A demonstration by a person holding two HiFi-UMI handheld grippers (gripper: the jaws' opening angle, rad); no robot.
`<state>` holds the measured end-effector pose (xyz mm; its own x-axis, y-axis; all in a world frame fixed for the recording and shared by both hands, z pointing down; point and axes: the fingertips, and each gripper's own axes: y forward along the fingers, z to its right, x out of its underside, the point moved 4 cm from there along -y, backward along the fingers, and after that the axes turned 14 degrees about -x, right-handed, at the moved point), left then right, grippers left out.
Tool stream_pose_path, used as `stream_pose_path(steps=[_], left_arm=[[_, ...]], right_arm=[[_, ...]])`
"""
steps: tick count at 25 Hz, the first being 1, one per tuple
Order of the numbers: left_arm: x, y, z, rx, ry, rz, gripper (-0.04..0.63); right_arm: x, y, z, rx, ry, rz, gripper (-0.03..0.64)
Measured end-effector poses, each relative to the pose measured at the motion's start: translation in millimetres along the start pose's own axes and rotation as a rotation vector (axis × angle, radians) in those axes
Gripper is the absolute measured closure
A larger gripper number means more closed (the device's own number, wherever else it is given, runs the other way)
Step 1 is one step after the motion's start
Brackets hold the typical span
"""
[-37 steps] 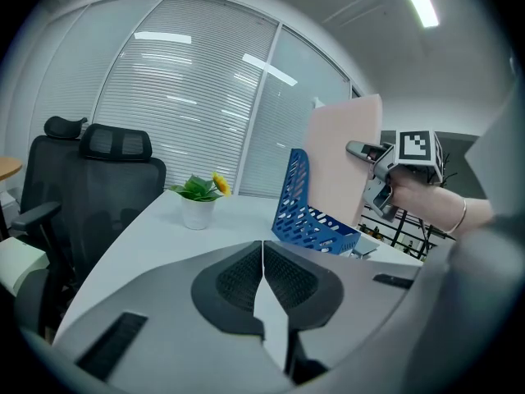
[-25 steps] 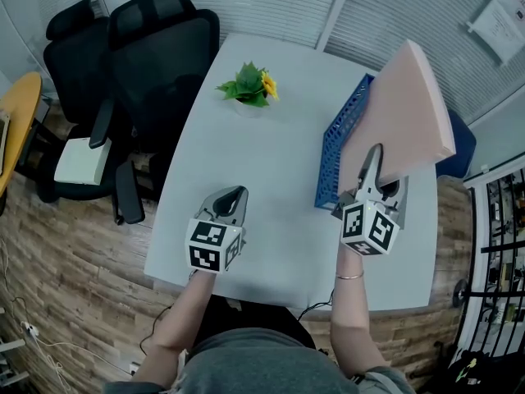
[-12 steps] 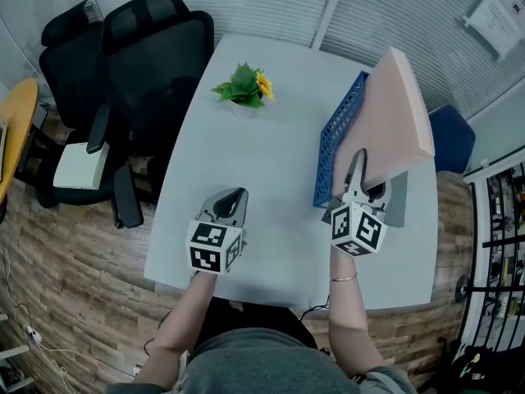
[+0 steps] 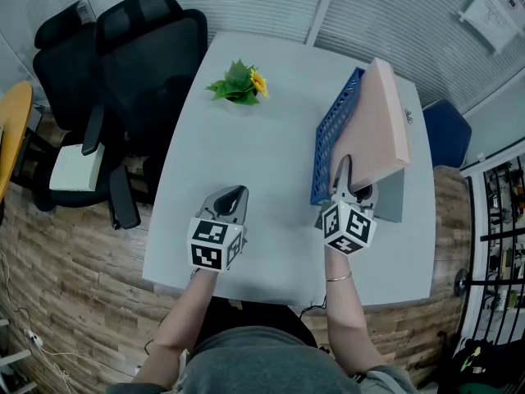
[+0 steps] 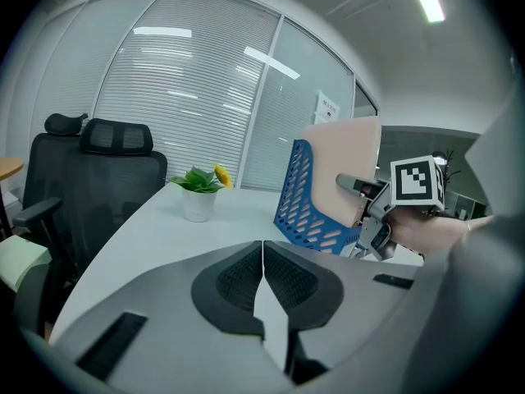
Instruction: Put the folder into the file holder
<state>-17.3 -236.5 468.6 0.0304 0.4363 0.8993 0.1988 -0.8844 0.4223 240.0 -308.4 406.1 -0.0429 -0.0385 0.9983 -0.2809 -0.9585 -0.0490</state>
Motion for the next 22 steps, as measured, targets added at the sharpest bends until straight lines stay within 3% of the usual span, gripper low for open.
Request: stream_pose_path(steps=[22], left_arm=[[9,-3,5,0.030,-0.004,-0.008,0.571]], right_arm=[[19,-5,-14,-0.053,-0.077,-0.150,0.405]])
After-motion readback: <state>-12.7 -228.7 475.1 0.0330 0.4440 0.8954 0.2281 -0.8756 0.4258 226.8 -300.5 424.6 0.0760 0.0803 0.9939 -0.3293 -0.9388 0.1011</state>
